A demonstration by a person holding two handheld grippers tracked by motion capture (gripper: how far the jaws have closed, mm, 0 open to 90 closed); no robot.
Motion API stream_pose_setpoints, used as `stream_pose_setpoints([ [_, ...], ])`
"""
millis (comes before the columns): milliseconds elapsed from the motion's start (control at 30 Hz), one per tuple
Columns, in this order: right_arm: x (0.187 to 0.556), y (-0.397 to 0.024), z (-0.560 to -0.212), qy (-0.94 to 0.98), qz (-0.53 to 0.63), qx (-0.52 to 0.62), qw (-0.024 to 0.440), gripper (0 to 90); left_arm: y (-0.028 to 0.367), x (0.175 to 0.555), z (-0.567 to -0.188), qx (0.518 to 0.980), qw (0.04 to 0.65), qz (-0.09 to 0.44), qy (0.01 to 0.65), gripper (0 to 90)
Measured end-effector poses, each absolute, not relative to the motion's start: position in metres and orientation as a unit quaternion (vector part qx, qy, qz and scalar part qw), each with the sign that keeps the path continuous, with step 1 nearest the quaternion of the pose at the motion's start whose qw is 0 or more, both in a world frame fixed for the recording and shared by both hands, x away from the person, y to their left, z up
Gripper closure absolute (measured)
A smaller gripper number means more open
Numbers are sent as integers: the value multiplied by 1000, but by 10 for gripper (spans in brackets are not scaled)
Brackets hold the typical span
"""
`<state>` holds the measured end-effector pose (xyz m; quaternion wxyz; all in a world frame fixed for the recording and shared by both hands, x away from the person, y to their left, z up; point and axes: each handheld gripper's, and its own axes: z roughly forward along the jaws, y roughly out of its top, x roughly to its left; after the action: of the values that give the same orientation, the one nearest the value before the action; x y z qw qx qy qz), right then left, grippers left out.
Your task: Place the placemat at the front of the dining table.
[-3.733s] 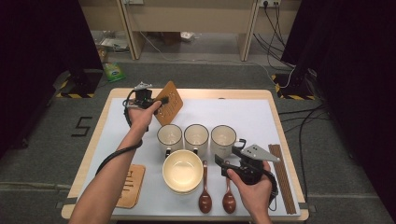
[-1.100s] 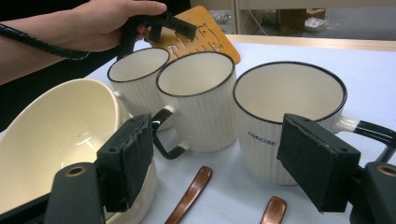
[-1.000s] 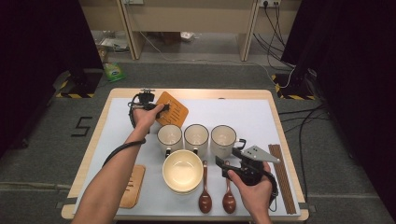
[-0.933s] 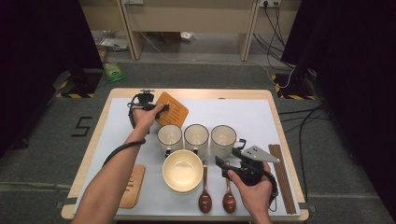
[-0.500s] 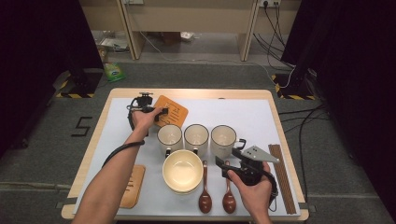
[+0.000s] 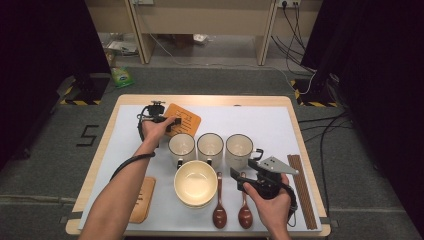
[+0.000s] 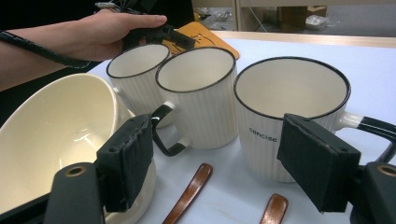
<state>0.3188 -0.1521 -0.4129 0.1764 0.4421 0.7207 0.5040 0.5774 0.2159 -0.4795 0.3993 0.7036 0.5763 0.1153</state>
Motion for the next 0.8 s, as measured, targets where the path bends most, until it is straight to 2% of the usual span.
stream_pose_setpoints([
  [133,318,-152,-413,721,504,442,176,265,219,577,-481,710,380,130,579,265],
  [500,319,-149,-414,723,503,440,173,265,231,572,-482,708,373,130,585,216],
  [800,318,-149,-413,723,505,439,174,265,232,567,-477,718,358,126,583,215],
])
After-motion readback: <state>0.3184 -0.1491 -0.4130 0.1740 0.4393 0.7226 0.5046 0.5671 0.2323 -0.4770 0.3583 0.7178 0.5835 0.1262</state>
